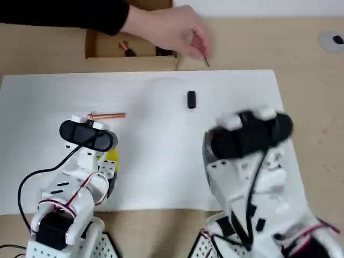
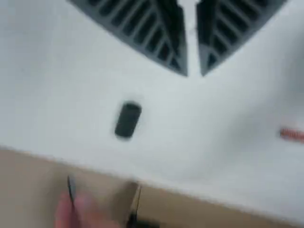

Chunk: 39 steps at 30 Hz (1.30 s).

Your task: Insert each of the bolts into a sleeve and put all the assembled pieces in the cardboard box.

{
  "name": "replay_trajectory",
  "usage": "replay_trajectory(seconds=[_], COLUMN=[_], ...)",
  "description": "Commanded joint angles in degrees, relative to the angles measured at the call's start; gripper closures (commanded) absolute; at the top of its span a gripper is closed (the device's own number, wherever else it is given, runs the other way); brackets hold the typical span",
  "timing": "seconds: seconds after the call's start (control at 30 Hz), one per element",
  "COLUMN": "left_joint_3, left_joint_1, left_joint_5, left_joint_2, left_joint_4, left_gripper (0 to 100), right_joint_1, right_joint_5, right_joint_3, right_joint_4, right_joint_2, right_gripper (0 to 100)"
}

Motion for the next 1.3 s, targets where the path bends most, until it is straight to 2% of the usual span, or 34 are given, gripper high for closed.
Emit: replay_trajectory(seconds=[0.0,0.1,0.3,0.67,0.8,0.87,1.03,1.17,1.27], left_joint_3=[-2.1,-2.5,-4.9,-19.8,-21.9,-21.5,-24.0,-28.9,-32.0], left_joint_1=[-0.4,-0.5,-7.7,-9.6,-10.5,-10.9,-11.0,-16.0,-20.2], left_joint_5=[0.0,3.3,5.5,6.1,13.2,16.7,26.5,41.6,46.8], left_joint_2=[0.2,0.5,11.3,36.3,42.1,45.7,59.9,68.5,71.6], left_joint_4=[0.2,0.2,-0.5,-5.4,-9.9,-13.9,-19.5,-21.1,-21.0], left_gripper=[99,99,99,99,98,94,93,93,93], right_joint_1=[-0.5,-0.5,-0.5,-0.5,-0.5,-0.5,-0.5,-0.5,-0.5], right_joint_5=[-0.1,-0.1,0.0,-0.1,-0.1,-0.2,-0.3,-0.3,-0.2], right_joint_3=[8.5,17.1,34.6,38.5,38.5,38.5,38.5,39.9,40.6], right_joint_4=[-6.9,-12.7,-21.7,-21.5,-21.5,-21.5,-21.5,-21.5,-20.7], right_joint_2=[-8.7,-16.7,-34.1,-34.0,-34.0,-34.0,-34.0,-34.0,-34.0], right_gripper=[98.7,98.7,98.8,98.8,98.8,98.8,98.8,98.8,98.8])
